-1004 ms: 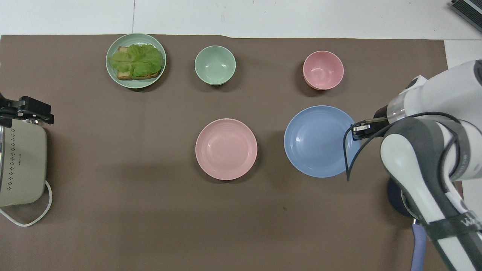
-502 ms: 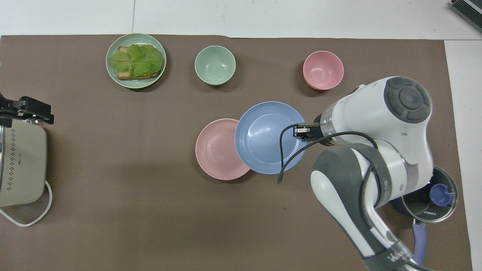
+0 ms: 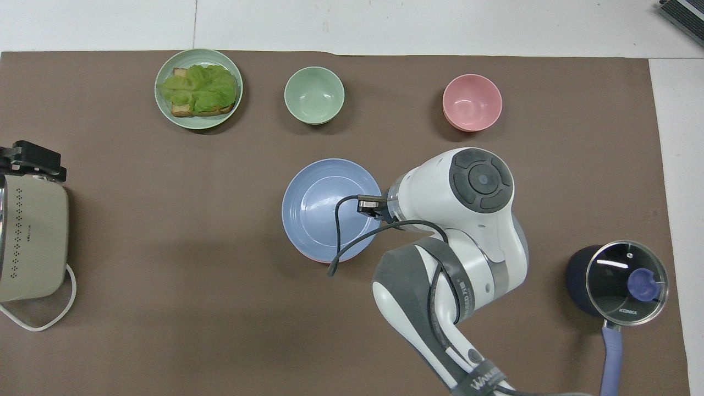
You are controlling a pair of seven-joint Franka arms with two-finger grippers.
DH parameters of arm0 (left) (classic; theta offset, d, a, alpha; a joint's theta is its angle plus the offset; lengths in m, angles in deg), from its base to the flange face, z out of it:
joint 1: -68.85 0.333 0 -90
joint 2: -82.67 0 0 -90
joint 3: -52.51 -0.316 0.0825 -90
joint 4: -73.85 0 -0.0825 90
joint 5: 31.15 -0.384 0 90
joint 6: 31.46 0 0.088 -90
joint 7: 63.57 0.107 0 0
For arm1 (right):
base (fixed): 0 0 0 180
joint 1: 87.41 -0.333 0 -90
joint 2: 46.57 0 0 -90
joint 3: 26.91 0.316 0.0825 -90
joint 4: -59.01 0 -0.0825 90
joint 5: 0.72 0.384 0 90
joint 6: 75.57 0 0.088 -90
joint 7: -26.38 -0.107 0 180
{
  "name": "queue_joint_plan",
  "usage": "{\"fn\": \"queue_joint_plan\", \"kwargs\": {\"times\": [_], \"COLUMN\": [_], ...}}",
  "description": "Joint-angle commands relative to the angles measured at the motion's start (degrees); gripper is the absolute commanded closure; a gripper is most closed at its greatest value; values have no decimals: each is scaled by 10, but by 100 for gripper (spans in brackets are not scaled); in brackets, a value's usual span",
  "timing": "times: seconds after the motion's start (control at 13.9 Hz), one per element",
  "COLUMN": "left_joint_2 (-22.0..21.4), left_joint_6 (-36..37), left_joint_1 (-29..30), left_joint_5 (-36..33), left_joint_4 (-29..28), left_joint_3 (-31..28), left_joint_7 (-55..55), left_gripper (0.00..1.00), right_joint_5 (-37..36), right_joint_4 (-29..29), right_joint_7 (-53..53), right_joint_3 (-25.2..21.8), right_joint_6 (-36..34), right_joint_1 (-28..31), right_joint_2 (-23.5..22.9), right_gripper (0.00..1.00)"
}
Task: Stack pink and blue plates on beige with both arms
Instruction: 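Slide the blue plate onto the pink plate with the right gripper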
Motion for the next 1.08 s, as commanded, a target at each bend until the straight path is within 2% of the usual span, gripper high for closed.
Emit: {"fn": "queue_joint_plan", "kwargs": {"times": [0.0, 0.36, 1.0], "left_joint_2": [-5, -5, -5], "left_joint_6": [6, 6, 6], "left_joint_1": [21, 18, 13], "left_joint_5": [-5, -5, -5], "left_joint_4": [4, 3, 3], "left_joint_3": [6, 8, 7], "left_joint_7": [4, 4, 4], "left_gripper": [0, 0, 0], "right_joint_5": [17, 18, 41], "right_joint_4": [5, 18, 30], "right_joint_7": [4, 42, 111], "right_joint_3": [-1, -1, -1], "right_joint_6": [12, 37, 73], "right_joint_1": [-6, -15, -14], "right_joint_2": [-19, -45, -64], "right_gripper": [100, 100, 100]}}
